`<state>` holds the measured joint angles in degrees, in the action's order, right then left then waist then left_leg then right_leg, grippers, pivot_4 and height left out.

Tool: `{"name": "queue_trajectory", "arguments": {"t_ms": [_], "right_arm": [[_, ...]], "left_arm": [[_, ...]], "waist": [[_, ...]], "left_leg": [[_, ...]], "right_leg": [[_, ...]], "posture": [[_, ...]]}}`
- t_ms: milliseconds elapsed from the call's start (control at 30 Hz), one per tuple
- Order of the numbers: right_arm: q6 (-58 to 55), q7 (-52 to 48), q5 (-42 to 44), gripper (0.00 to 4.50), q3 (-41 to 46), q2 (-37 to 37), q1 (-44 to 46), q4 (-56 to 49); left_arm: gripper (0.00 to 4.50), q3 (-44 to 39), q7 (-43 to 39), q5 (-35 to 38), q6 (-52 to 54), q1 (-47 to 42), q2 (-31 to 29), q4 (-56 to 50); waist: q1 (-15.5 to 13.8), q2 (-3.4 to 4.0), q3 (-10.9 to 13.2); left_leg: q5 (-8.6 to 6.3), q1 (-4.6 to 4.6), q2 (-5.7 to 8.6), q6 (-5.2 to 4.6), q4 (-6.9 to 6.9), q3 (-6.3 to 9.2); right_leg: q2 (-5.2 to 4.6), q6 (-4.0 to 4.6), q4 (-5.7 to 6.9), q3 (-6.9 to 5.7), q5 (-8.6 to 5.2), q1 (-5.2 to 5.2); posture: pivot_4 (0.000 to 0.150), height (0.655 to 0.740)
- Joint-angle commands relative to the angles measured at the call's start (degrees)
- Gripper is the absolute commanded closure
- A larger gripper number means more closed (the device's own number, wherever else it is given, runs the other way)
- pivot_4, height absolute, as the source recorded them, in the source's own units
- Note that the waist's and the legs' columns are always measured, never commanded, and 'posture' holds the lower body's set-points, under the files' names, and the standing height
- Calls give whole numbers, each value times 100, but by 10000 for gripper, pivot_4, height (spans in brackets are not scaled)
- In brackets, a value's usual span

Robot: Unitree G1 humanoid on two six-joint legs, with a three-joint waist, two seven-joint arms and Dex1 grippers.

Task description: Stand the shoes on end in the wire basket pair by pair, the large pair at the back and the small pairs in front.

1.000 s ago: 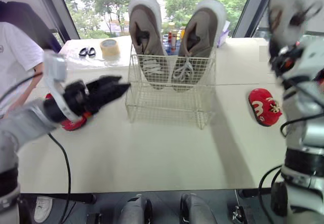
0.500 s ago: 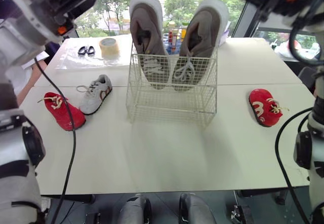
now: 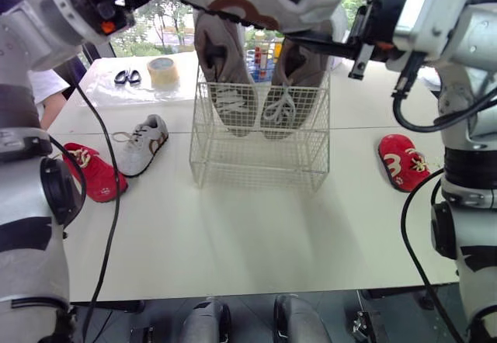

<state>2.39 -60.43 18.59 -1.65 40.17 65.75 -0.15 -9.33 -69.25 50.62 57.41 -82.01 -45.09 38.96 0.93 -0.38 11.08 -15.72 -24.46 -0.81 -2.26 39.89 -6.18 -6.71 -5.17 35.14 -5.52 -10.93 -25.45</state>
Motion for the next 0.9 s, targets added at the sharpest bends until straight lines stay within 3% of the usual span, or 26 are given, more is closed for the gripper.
{"name": "queue_trajectory", "arguments": {"t_ms": [33,367,633,900], "right_arm": [[-182,330,112,30807,341,-73,270,60],[-11,537,-119,30807,382,-103,200,146],[862,388,-643,30807,116,-140,129,489],[1326,367,-894,30807,-95,-230,47,451]], "left_arm": [[0,-138,-178,-209,-82,-37,-184,-126],[0,-461,-342,-374,-99,488,-346,-554],[0,-664,-293,-304,26,191,-125,-478],[0,-361,-747,-543,-61,-202,223,-82]], "waist": [[0,0,0],[-11,-4,3],[-7,-4,3],[-2,-5,4]], "left_leg": [[0,0,0,0,0,0],[0,-2,0,0,2,1],[1,-1,1,1,2,1],[1,1,2,2,2,-1]], "right_leg": [[-1,0,1,0,0,0],[-3,1,2,0,1,-1],[-4,0,6,0,0,-1],[-4,0,7,0,0,-1]], "posture": [[1500,7400],[1500,7400],[1500,7400],[1500,7400]]}}
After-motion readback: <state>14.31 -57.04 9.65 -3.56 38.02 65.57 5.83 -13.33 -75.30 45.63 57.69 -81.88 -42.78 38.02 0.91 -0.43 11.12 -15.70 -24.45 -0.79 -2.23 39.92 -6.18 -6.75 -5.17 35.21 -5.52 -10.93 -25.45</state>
